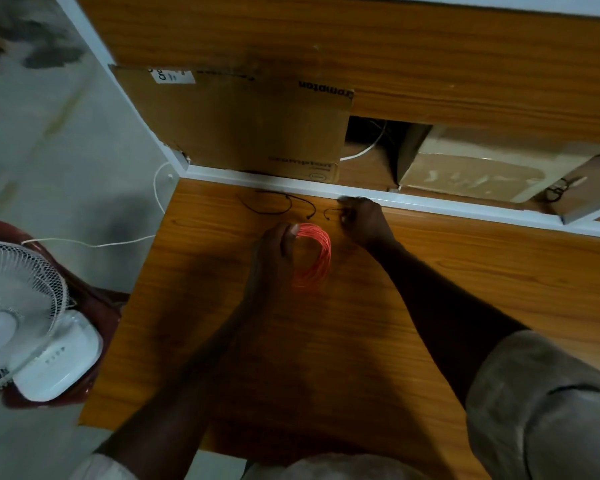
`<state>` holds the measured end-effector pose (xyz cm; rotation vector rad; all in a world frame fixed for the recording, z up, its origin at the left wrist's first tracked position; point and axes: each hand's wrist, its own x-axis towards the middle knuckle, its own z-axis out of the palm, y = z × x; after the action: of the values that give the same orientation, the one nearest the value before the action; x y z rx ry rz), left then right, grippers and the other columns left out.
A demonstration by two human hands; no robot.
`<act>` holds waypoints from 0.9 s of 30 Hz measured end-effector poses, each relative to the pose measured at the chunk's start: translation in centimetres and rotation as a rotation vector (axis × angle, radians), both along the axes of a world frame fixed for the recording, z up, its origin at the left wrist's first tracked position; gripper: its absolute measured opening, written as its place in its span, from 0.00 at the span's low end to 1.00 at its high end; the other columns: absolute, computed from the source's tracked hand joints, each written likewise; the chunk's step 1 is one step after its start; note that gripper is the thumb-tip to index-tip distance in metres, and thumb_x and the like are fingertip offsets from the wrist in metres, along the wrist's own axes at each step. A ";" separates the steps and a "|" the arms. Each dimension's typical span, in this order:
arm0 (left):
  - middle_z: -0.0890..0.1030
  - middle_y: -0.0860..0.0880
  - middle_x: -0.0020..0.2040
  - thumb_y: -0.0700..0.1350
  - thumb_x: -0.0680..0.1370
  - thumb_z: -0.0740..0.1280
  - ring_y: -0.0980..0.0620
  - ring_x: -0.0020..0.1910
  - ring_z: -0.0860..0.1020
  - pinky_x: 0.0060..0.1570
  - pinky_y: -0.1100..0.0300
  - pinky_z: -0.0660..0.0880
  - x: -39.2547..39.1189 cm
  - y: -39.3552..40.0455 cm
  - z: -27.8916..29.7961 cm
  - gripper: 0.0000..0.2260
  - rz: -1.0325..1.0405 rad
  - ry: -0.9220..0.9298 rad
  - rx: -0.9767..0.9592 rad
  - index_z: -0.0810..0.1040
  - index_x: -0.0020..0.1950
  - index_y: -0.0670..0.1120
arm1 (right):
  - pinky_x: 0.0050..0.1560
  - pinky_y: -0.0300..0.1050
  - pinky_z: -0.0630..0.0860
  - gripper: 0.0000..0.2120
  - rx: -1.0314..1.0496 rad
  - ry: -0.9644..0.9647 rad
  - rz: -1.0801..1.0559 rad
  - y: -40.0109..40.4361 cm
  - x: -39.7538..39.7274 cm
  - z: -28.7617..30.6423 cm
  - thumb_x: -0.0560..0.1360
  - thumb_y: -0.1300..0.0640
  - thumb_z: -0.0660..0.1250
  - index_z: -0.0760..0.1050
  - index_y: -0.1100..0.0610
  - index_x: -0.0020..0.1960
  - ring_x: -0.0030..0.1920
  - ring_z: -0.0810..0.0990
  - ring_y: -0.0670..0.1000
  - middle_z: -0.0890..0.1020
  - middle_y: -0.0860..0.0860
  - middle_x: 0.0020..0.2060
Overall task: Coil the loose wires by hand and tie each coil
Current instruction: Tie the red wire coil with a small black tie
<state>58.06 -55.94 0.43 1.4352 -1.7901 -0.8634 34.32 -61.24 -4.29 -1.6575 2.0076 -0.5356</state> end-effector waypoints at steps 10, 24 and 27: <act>0.80 0.54 0.48 0.42 0.87 0.64 0.61 0.45 0.77 0.45 0.76 0.70 -0.7 1.3 -0.2 0.09 0.026 0.007 -0.123 0.83 0.58 0.40 | 0.46 0.46 0.72 0.07 -0.057 0.105 -0.005 4.0 -0.8 -0.2 0.82 0.54 0.61 0.78 0.49 0.49 0.50 0.81 0.59 0.82 0.56 0.49; 0.78 0.54 0.44 0.43 0.88 0.63 0.61 0.40 0.73 0.41 0.75 0.65 -8.7 7.8 3.9 0.07 -0.013 0.060 -0.181 0.79 0.55 0.43 | 0.31 0.48 0.79 0.05 -0.094 -0.667 -0.384 23.4 1.9 13.3 0.74 0.65 0.79 0.85 0.59 0.42 0.28 0.82 0.50 0.87 0.53 0.34; 0.74 0.52 0.39 0.43 0.89 0.62 0.63 0.35 0.72 0.35 0.71 0.63 -11.5 10.2 5.3 0.09 -0.057 0.068 -0.179 0.76 0.50 0.44 | 0.28 0.45 0.77 0.09 -0.055 -0.780 -0.479 24.1 -0.3 14.3 0.73 0.69 0.78 0.77 0.64 0.44 0.27 0.81 0.50 0.85 0.59 0.32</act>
<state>46.60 -45.77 5.71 1.2327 -1.8151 -0.7503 33.99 -37.12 9.99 -0.7640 1.7522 -1.1934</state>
